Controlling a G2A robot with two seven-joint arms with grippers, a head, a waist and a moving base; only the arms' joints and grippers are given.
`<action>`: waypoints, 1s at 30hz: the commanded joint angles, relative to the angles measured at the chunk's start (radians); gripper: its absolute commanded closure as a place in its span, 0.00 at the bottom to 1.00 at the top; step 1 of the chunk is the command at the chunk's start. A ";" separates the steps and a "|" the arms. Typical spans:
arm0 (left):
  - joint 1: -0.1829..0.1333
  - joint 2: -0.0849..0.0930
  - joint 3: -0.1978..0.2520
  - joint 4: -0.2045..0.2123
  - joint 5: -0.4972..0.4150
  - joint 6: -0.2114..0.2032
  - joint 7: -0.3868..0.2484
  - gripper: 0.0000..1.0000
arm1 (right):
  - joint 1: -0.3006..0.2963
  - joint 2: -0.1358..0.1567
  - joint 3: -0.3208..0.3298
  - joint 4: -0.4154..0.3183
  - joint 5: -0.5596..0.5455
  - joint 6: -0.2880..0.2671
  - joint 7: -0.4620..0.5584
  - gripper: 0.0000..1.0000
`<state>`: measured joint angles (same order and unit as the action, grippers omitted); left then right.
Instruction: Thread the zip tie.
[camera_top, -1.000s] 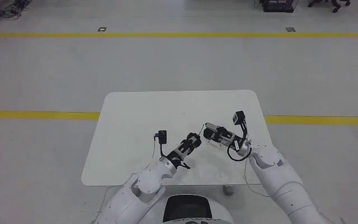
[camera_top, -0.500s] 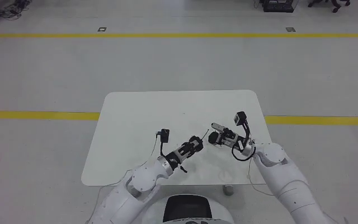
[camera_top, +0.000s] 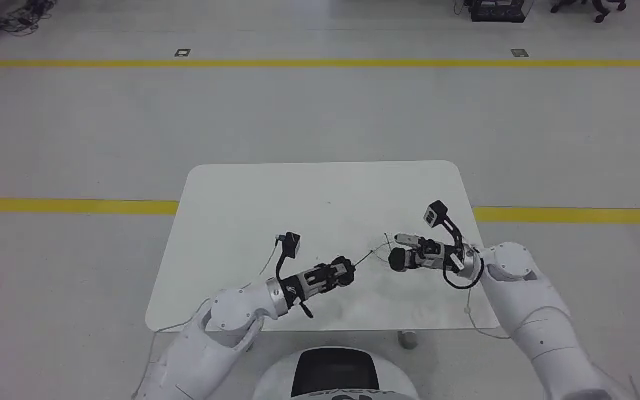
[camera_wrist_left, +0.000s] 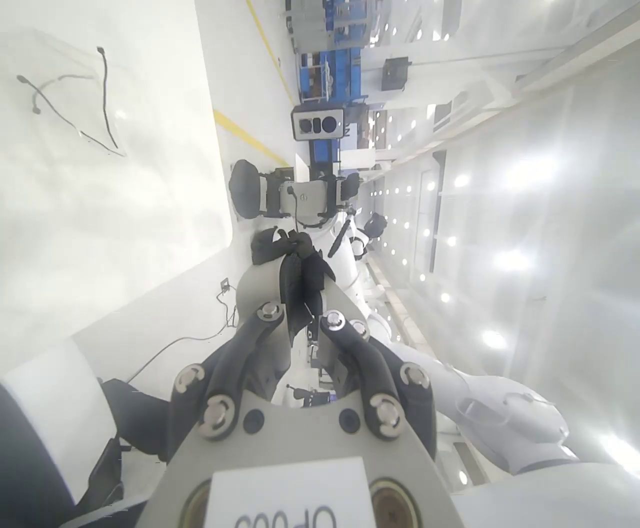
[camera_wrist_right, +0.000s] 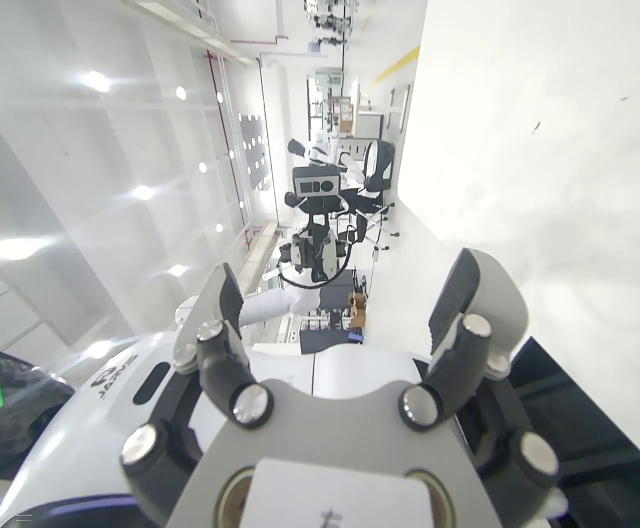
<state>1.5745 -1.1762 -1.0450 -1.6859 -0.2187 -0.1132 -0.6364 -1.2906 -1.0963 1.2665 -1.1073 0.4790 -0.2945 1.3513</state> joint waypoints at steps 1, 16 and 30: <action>-0.006 0.001 0.005 0.001 0.010 -0.005 0.000 1.00 | 0.012 0.000 -0.010 0.012 -0.005 0.000 0.039 0.00; -0.049 -0.001 0.041 0.073 -0.094 -0.040 -0.078 1.00 | 0.037 0.008 -0.103 0.036 0.116 0.019 0.039 0.00; -0.088 0.004 0.057 0.135 -0.094 -0.055 -0.120 1.00 | 0.058 0.028 -0.166 0.061 0.172 0.002 0.039 0.00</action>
<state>1.4887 -1.1726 -0.9874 -1.5569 -0.2882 -0.1645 -0.7429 -1.2353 -1.0688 1.1014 -1.0517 0.6483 -0.2926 1.3878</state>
